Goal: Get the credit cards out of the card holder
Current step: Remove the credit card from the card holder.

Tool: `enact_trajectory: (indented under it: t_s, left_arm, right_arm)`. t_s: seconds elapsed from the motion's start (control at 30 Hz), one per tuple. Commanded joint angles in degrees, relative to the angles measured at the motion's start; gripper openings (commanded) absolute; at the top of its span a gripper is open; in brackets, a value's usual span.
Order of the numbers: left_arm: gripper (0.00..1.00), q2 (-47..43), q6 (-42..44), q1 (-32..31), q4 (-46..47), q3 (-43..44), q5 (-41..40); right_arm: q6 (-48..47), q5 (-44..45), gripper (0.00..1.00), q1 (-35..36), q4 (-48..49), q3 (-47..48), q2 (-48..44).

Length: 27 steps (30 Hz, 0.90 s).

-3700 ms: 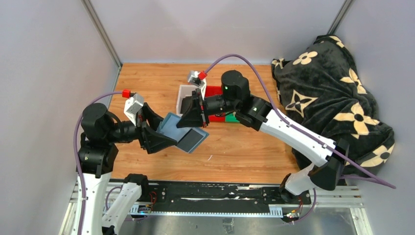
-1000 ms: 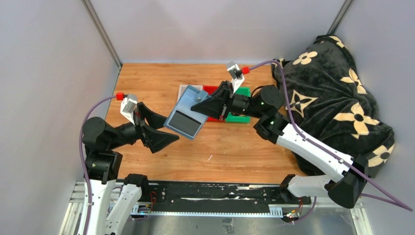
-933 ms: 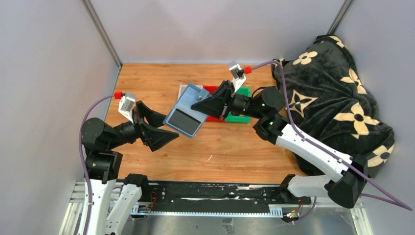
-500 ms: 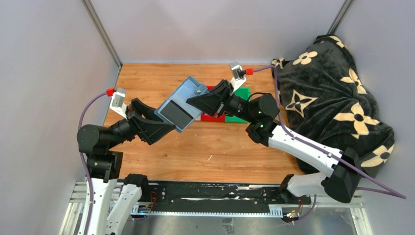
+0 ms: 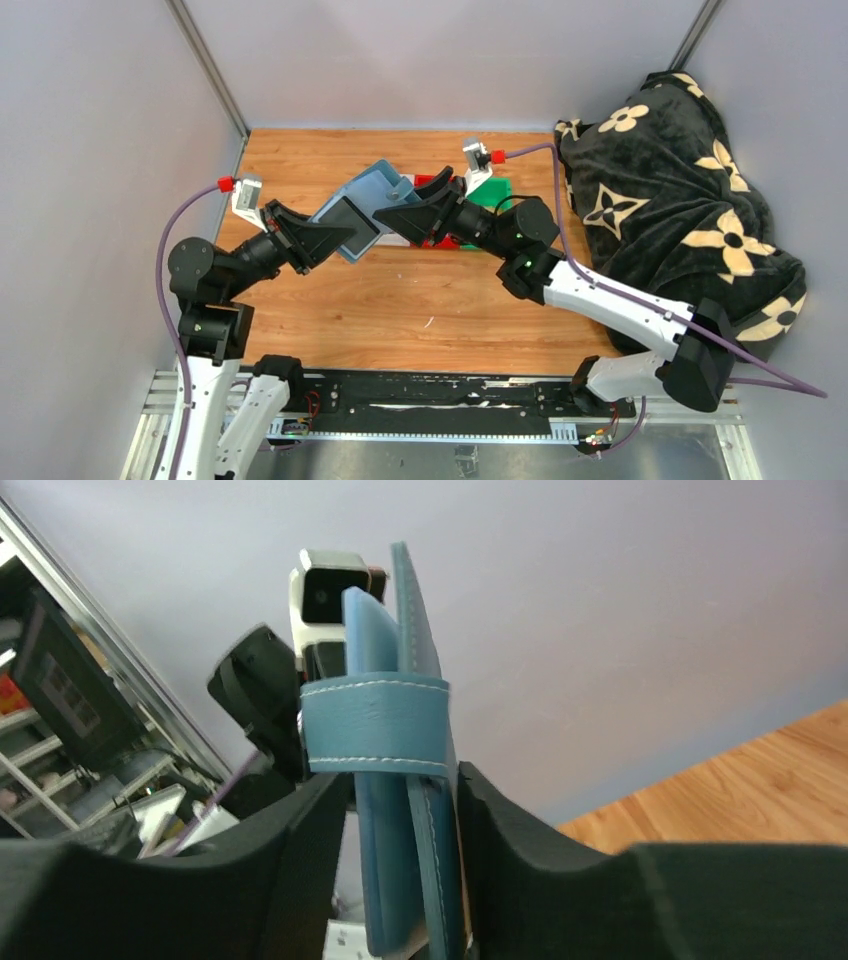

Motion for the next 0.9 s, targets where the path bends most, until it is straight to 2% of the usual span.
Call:
enact_trajectory:
  t_s: [0.0, 0.13, 0.2, 0.3, 0.4, 0.57, 0.7, 0.87]
  left_arm:
    - [0.00, 1.6, 14.7, 0.0, -12.4, 4.9, -2.0]
    - [0.00, 4.2, 26.8, 0.0, -24.3, 10.1, -1.1]
    - [0.00, 5.9, 33.6, 0.0, -31.0, 12.4, -0.1]
    - [0.00, 9.4, 44.1, 0.0, -41.0, 16.1, 0.6]
    - [0.00, 12.4, 55.2, 0.0, -49.9, 18.6, 0.5]
    - [0.00, 16.0, 67.7, -0.8, -58.7, 20.9, -1.2]
    - [0.00, 17.6, 73.6, -4.3, -62.4, 21.4, -5.4]
    - [0.00, 17.1, 77.0, -5.5, -64.2, 21.0, -5.2]
  right_arm:
    - [-6.5, -7.7, 0.51, -3.4, -10.1, 2.0, -3.5]
    - [-21.0, -14.3, 0.57, -4.2, -29.5, 9.3, -3.1]
    - [-26.9, -14.9, 0.63, -4.2, -39.6, 13.5, -1.7]
    - [-32.6, -14.4, 0.68, -4.2, -48.3, 17.8, -0.5]
    - [-35.2, -15.8, 0.73, -4.3, -52.5, 20.8, 0.5]
    - [-38.1, -18.1, 0.74, -4.3, -60.9, 27.6, 5.1]
    - [-39.7, -18.4, 0.77, -4.0, -64.3, 30.3, 8.3]
    - [-41.9, -20.1, 0.79, -3.5, -66.6, 31.0, 10.8]
